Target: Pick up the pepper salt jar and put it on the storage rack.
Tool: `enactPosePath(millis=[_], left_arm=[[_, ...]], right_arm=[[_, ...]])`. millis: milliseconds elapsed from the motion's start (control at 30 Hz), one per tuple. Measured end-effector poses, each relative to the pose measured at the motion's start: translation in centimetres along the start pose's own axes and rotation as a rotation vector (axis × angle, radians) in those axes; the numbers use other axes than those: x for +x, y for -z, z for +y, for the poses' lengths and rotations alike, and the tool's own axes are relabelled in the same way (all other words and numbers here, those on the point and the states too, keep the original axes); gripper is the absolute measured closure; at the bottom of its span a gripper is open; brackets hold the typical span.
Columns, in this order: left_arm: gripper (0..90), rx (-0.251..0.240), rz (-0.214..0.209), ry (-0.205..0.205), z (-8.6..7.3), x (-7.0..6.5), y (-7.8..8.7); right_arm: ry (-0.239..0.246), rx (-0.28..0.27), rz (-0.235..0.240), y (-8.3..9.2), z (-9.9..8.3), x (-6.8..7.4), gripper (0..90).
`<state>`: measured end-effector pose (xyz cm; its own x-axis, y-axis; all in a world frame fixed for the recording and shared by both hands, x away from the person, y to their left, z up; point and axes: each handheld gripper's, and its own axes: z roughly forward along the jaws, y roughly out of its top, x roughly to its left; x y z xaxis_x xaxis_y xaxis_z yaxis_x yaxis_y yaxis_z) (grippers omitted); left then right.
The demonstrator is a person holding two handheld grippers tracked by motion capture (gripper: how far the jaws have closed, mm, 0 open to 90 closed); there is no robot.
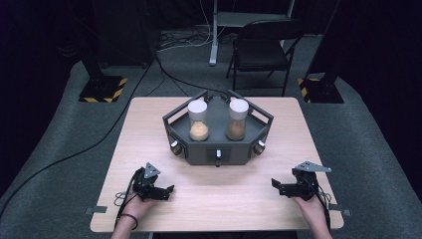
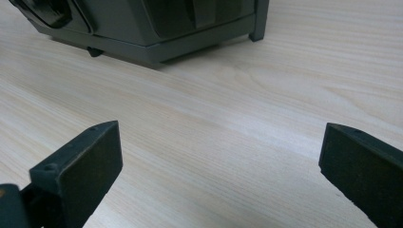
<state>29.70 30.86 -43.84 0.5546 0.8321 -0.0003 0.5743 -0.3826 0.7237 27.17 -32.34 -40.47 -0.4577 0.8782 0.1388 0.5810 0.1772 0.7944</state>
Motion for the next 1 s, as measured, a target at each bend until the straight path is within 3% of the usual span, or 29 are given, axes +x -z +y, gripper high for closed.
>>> enactPosePath(millis=[267,700,833,1000], left_arm=[[0.3,0.000,0.000,0.000,0.0,0.0,0.0],[0.3,0.000,0.000,0.000,0.0,0.0,0.0],[0.3,0.000,0.000,0.000,0.0,0.0,0.0],[0.3,0.000,0.000,0.000,0.0,0.0,0.0]], right_arm=[[0.001,0.053,0.004,-0.8,0.0,-0.5,0.0],[0.053,0.162,0.009,-2.6,1.0,0.0,0.0],[0.041,0.202,-0.011,-3.3,1.2,0.2,0.0],[0.061,0.206,-0.046,-3.6,1.2,1.1,0.0]])
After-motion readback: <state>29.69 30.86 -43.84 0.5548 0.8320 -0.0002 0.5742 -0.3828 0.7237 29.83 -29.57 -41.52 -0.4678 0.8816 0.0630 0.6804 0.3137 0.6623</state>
